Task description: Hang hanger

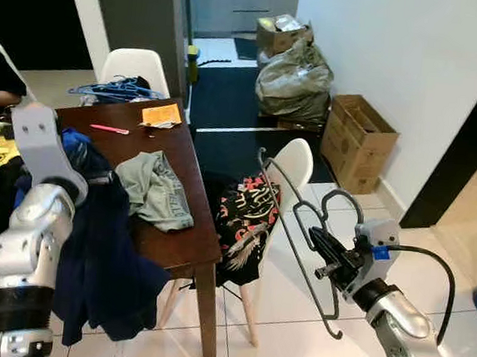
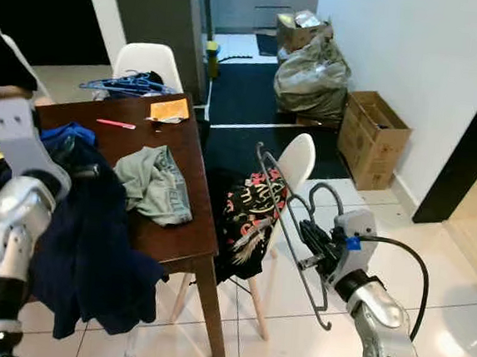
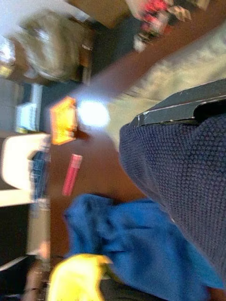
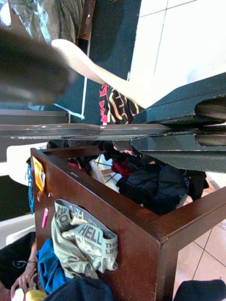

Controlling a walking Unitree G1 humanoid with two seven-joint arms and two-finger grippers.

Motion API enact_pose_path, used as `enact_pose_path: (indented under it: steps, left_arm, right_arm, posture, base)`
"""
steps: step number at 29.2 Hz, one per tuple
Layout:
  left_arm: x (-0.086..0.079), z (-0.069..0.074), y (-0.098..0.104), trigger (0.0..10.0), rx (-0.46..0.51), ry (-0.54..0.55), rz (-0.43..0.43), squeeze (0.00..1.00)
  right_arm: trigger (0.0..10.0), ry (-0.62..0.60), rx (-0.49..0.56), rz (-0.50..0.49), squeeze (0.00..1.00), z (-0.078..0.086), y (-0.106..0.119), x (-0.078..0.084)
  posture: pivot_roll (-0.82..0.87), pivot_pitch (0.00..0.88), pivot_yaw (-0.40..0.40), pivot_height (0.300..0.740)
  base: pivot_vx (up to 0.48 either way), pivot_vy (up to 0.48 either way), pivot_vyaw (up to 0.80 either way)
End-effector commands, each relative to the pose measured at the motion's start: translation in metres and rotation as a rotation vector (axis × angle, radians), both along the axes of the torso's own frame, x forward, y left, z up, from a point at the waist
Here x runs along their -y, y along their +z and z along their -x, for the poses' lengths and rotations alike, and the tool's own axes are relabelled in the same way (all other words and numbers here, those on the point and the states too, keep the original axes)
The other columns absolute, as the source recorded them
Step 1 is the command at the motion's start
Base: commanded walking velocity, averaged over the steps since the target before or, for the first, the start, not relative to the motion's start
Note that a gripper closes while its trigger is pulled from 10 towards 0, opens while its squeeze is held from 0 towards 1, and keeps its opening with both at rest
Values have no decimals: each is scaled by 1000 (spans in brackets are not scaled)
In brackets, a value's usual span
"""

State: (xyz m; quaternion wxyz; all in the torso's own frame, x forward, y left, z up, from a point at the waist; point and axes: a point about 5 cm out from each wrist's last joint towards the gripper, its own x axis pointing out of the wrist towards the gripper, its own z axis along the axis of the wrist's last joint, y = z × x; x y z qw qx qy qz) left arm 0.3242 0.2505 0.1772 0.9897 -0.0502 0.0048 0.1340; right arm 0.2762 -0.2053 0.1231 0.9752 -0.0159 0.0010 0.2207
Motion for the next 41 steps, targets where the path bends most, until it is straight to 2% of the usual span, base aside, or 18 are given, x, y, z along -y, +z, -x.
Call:
enact_pose_path:
  steps: [1,8,9,12,13,16,18,19,20,22,24,26,27,30,36,38,39,41]
  left_arm:
    - [-3,2,-15,10000,-77,30,-15,0]
    - [-11,11,-45,10000,-197,111,14,0]
    - [-10,12,-47,10000,-200,105,23,580]
    - [-10,12,-47,10000,-198,99,26,580]
    - [-10,13,-46,10000,-196,94,25,1000]
    - [-12,11,-43,10000,-197,24,-59,1000]
    - [-26,9,-27,10000,-191,24,-309,1000]
    - [-26,9,-27,10000,-191,24,-309,1000]
    - [-31,7,-18,10000,-197,4,-434,1000]
    - [-31,7,-18,10000,-197,4,-434,1000]
    - [-42,5,-6,10000,-293,-70,-737,1000]
    - [-42,5,-6,10000,-293,-70,-737,1000]
    - [-51,7,1,10000,-346,-86,-868,1000]
    - [-67,17,9,10000,-466,-120,-1035,1000]
    - [-73,28,6,10000,-579,-233,-1056,1000]
    - [-64,30,5,10000,-571,-320,-1004,1000]
    - [-40,29,12,10000,-448,-434,-806,1000]
    - [-34,28,15,10000,-416,-461,-759,1000]
  right_arm:
    - [10000,-6,6,-19,0,0,3,0]
    - [10000,-14,8,-27,0,1,5,0]
    - [10000,-15,9,-26,0,2,5,0]
    - [10000,-14,8,-26,0,2,5,0]
    - [10000,-13,7,-25,0,2,5,0]
    - [10000,-11,-1,-22,0,2,3,0]
    - [10000,-11,-6,-22,0,1,2,0]
    - [10000,-11,-6,-22,0,1,2,0]
    - [10000,-10,-9,-22,0,0,1,-1]
    - [10000,-10,-9,-22,0,0,1,-1]
    - [10000,-9,-14,-24,0,-3,0,-2]
    - [10000,-9,-14,-24,0,-3,0,-2]
    - [10000,-9,-15,-26,0,-4,0,-3]
    - [10000,-11,-15,-29,0,-5,-1,-3]
    - [10000,-8,-19,-32,0,-6,-3,-4]
    - [10000,-4,-22,-33,0,-6,-5,-5]
    - [10000,3,-25,-32,0,-7,-5,-6]
    - [10000,5,-25,-32,0,-7,-5,-6]
  posture:
    - [-39,67,63,740]
    - [-50,69,71,740]
    - [-50,69,71,740]
    - [-50,69,71,740]
    - [-48,65,66,740]
    - [-45,47,56,740]
    - [-46,34,56,740]
    - [-46,34,56,740]
    - [-42,25,57,740]
    - [-42,25,57,740]
    - [-36,14,59,740]
    - [-36,14,59,740]
    - [-34,12,59,740]
    - [-31,0,60,740]
    - [-26,0,60,740]
    - [-25,0,60,740]
    - [-24,0,62,740]
    - [-24,0,62,740]
  base:
    - [0,0,0]
    - [0,0,0]
    - [0,0,0]
    - [0,0,0]
    - [0,0,0]
    - [0,0,0]
    - [0,0,0]
    - [0,0,0]
    - [0,0,0]
    - [0,0,0]
    - [0,0,0]
    - [0,0,0]
    - [0,0,0]
    - [0,0,0]
    - [0,0,0]
    - [0,0,0]
    - [0,0,0]
    - [0,0,0]
